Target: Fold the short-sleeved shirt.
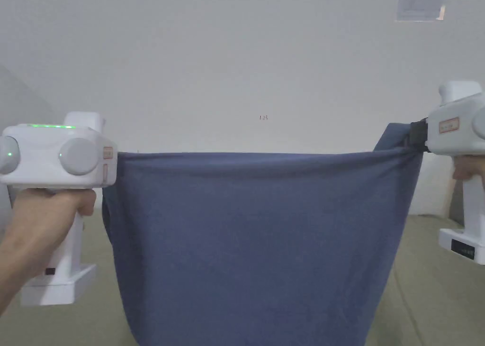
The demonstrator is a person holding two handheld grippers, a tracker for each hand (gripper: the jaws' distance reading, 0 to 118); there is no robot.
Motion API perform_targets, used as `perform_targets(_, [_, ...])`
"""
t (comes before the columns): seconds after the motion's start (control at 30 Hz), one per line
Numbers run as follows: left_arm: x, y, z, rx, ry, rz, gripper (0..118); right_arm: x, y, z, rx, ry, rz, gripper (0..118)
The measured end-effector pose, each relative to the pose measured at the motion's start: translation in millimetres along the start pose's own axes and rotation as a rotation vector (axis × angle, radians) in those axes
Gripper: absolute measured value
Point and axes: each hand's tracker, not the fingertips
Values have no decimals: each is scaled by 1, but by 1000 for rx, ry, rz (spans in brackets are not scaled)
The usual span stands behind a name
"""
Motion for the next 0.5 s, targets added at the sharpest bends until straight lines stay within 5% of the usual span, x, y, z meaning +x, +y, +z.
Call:
perform_targets(0.2, [33, 16, 31, 78, 81, -85, 3, -3, 13, -7, 23, 6, -24, 2])
perform_targets(0.5, [35, 53, -25, -4, 102, -37, 3, -12, 42, -47, 22, -12, -17, 2])
